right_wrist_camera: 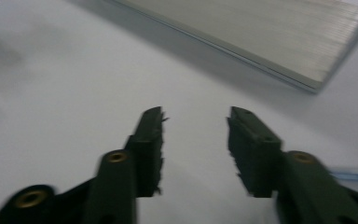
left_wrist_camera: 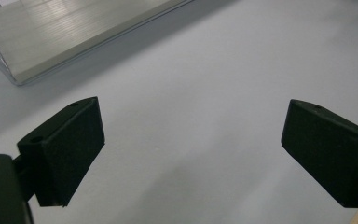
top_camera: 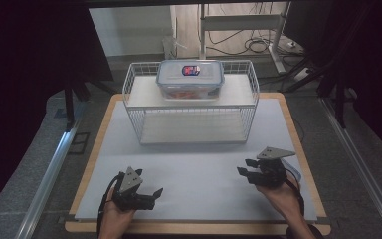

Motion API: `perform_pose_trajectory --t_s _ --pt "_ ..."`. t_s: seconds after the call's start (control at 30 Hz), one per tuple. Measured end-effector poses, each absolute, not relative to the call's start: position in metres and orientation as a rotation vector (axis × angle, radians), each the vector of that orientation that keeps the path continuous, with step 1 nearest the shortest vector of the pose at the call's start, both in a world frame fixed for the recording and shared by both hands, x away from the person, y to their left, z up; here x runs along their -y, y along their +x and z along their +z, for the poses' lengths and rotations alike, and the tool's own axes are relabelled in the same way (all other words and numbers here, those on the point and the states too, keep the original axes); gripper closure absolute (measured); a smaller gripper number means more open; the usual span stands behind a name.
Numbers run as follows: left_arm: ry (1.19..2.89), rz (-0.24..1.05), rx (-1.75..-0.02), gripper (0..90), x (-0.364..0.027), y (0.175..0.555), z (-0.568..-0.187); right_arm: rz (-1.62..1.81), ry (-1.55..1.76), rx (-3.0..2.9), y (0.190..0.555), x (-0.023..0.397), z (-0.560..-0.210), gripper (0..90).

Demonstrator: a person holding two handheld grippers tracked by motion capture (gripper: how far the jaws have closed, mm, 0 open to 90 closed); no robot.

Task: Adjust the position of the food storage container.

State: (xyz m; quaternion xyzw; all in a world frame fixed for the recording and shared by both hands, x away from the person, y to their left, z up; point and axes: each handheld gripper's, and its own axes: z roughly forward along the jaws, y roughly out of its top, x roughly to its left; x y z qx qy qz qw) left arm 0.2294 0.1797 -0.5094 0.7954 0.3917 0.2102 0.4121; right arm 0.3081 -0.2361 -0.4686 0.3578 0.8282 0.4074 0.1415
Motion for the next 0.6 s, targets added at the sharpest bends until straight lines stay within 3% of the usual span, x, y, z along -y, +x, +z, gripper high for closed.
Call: perform_pose_trajectory --t_s 0.13,0.3,0.6 --pt "2.000 0.524 -0.984 5.8 -0.180 0.229 -0.509 1.146 1.104 -2.367 0.310 0.256 -0.466 76.2" --pt "2.003 0.519 -0.980 5.8 -0.180 0.230 -0.510 1.129 1.195 -2.301 0.313 0.283 -0.464 86.8" --pt "2.009 0.511 -0.979 6.0 -0.179 0.230 -0.511 1.077 1.313 -2.165 0.314 0.326 -0.462 89.9"
